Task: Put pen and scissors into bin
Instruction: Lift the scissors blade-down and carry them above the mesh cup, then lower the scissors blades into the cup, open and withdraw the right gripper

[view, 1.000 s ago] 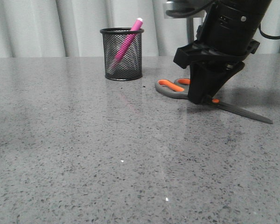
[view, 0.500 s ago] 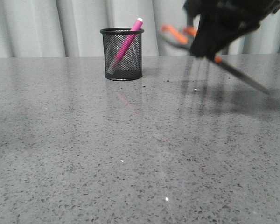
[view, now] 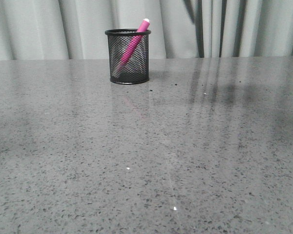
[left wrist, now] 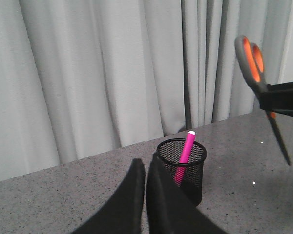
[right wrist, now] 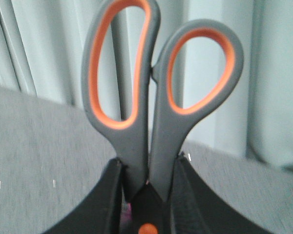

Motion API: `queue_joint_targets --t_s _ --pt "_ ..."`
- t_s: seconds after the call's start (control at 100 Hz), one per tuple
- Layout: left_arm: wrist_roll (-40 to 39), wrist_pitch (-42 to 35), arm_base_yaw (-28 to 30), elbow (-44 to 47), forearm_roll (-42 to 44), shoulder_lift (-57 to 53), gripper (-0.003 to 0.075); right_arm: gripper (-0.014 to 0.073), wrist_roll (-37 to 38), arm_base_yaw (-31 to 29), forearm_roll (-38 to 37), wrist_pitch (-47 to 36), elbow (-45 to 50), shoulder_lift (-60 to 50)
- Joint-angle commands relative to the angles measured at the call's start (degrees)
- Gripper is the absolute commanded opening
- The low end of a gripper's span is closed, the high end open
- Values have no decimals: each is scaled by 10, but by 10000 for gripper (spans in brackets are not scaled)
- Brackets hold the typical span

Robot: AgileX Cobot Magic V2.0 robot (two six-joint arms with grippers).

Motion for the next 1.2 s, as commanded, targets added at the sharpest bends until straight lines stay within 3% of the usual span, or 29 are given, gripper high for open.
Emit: queue_joint_targets --t_s 0.0,0.11,0.43,1.19 --pt "0 5 -4 -17 -31 -4 -19 -71 -1 16 -19 -133 -48 28" --pt "0 5 -4 -17 -31 -4 -19 -71 -1 23 -59 -230 -98 93" --pt "0 3 -4 -17 -31 -4 -19 -71 -1 26 -53 -196 -240 218" --pt "0 2 -4 -17 -31 -4 -19 -71 -1 13 -47 -195 -224 280"
